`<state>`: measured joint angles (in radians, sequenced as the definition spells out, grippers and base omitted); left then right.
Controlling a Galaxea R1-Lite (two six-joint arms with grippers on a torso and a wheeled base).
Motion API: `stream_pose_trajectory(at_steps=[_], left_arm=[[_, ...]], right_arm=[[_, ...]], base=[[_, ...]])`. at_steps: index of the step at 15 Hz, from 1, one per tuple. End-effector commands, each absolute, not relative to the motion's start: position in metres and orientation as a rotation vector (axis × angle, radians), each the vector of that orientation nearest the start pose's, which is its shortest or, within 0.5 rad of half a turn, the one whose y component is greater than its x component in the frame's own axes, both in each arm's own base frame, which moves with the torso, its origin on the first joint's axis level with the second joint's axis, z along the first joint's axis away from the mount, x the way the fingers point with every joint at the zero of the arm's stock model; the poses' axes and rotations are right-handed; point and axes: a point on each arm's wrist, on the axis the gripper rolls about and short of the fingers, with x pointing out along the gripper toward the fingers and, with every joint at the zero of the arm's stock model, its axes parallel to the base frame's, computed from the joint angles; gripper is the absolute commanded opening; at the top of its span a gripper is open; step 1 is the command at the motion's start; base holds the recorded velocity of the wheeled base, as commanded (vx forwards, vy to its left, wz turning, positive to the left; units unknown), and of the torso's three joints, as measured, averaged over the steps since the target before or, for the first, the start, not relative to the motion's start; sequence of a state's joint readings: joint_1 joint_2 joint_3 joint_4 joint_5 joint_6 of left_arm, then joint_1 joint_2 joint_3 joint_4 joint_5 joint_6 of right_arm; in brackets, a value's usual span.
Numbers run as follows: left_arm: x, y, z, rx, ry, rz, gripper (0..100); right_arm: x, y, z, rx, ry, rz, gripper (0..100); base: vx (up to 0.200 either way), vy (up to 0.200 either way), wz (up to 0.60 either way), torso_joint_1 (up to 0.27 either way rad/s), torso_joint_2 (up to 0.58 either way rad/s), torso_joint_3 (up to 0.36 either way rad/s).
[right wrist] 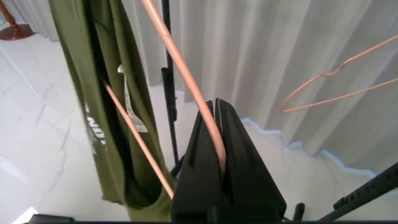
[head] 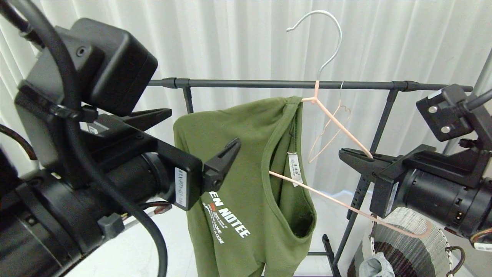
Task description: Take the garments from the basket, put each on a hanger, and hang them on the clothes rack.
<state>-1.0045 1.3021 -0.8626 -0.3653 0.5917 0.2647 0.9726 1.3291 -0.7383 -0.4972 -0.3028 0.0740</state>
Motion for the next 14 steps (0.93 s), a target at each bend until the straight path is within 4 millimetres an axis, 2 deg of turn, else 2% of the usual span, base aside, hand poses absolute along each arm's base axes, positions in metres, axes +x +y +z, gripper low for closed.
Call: stream_pose_trajectory(at_steps=[1,3,7,14], left_arm=[[0.133,-0.148,0.284,0.355,-0.047,-0.432,100],[0.149,-0.140,0.285,0.471,-0.097,-0.531,100],[0.164,-0.155,0.290,0.503,-0.122,-0.598,100],[0.167,-0.160,0.282,0.517,-0.106,-0.654,100]], right_arm=[[0.124,0.169,0.249,0.017,0.088,0.664,0],[0.123,0.168,0.249,0.004,0.082,0.670,0],[0.120,0.170,0.250,-0.031,0.065,0.699,0],[0.112,0.173,0.253,-0.056,0.040,0.757,0]], base=[[0.000,0.000,0.00,0.000,0.00,0.000],[0.000,0.000,0.00,0.000,0.00,0.000],[0.000,0.000,0.00,0.000,0.00,0.000],[0.000,0.000,0.00,0.000,0.00,0.000]])
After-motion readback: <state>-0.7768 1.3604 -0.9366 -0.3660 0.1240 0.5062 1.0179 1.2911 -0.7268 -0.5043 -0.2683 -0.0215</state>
